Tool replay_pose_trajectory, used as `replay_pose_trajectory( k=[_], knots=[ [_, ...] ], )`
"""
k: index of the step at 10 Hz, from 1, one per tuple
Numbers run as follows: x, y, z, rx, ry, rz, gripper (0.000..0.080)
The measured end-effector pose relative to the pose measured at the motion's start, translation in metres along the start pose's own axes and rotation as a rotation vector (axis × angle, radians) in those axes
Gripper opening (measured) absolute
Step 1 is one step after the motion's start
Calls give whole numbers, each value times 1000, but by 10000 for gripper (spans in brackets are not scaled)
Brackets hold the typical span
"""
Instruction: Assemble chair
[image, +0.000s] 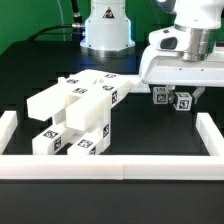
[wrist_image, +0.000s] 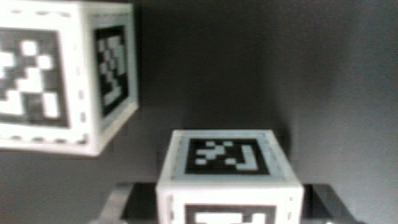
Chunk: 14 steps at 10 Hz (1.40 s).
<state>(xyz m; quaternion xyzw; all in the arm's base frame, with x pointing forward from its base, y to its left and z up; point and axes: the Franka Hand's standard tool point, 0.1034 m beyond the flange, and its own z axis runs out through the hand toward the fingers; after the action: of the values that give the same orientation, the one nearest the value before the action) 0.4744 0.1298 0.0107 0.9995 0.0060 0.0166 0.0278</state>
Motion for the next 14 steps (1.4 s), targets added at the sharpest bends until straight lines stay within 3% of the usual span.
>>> replay_pose_trajectory(
  k=[3,6,8,13,14],
  knots=[
    [8,12,-17,14,-6,5,284],
    [23,44,-60,52,-37,17,285],
    [36,55,-82,73,-56,34,285],
    [34,57,-78,68,-58,20,285],
    [44,67,-93,75,-79,-5,285]
  ],
)
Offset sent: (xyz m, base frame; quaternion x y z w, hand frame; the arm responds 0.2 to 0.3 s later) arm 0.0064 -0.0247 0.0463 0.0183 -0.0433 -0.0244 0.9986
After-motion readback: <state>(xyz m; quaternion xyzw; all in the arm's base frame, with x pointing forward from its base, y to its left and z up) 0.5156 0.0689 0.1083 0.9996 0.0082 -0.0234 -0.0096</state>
